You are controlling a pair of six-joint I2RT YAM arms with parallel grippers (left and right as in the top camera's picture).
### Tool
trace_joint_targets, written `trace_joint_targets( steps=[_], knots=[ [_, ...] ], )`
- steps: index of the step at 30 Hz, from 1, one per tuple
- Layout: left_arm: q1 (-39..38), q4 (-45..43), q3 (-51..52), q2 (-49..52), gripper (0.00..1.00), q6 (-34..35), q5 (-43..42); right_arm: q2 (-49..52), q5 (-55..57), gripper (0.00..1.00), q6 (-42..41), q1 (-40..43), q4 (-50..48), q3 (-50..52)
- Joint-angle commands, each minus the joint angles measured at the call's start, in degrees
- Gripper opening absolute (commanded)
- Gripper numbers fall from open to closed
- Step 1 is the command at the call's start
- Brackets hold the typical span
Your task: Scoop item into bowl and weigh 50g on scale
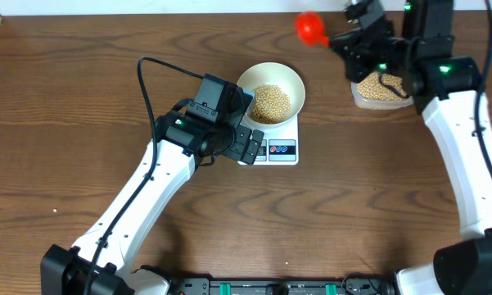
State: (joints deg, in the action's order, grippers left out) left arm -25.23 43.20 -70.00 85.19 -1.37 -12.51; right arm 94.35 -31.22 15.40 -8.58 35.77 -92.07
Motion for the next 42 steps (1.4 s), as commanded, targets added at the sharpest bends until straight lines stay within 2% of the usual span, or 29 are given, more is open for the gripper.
trace_joint_targets(
  steps=[1,7,23,42],
  knots=[
    [0.09,0.04,0.57,0.55,0.96,-0.09,0.57,3.08,-3.48,0.01,0.28,-2.95,1.22,0.17],
    [0.09,0.04,0.57,0.55,0.96,-0.09,0.57,5.75,-3.19,0.01,5.35,-6.19,3.15,0.17],
    [0.09,0.04,0.57,0.55,0.96,-0.09,0.57,11.91,10.69,0.01,15.21,-11.96,4.79,0.37],
    [0.09,0.04,0.57,0.55,0.97,-0.09,0.57,15.93,14.60,0.01,15.37,-12.52,2.16,0.37]
  ],
)
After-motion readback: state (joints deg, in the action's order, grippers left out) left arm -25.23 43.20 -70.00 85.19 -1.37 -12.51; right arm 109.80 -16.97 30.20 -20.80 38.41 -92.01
